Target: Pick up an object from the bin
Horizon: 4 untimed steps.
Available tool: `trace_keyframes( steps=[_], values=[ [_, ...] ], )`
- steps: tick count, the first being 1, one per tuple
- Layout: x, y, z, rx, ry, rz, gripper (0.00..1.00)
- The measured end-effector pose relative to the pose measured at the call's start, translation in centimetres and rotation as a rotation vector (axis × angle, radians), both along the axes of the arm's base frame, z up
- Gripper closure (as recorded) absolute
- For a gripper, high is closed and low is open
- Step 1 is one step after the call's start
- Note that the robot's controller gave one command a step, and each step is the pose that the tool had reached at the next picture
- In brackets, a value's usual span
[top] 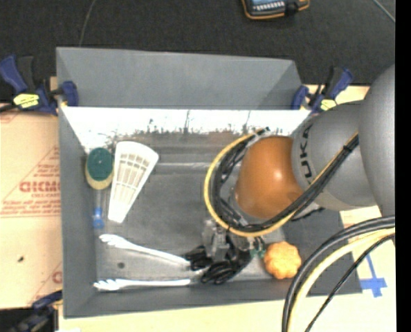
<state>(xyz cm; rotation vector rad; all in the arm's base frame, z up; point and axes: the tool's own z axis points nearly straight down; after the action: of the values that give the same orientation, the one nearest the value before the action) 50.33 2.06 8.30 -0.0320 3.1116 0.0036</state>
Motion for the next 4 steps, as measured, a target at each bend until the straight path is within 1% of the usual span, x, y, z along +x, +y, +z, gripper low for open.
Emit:
trace_keyframes(
  steps=[1,2,3,4],
  values=[
    [-2.8,-1.6,-0.4,-0.008,0.004,0.196,1.00],
    [0.6,-0.1,-1.0,0.000,-0.004,0.016,1.00],
    [-2.7,-0.2,-0.9,-0.007,0.000,0.184,1.00],
    [0.2,0.9,-1.2,-0.001,-0.016,0.037,0.00]
  ],
)
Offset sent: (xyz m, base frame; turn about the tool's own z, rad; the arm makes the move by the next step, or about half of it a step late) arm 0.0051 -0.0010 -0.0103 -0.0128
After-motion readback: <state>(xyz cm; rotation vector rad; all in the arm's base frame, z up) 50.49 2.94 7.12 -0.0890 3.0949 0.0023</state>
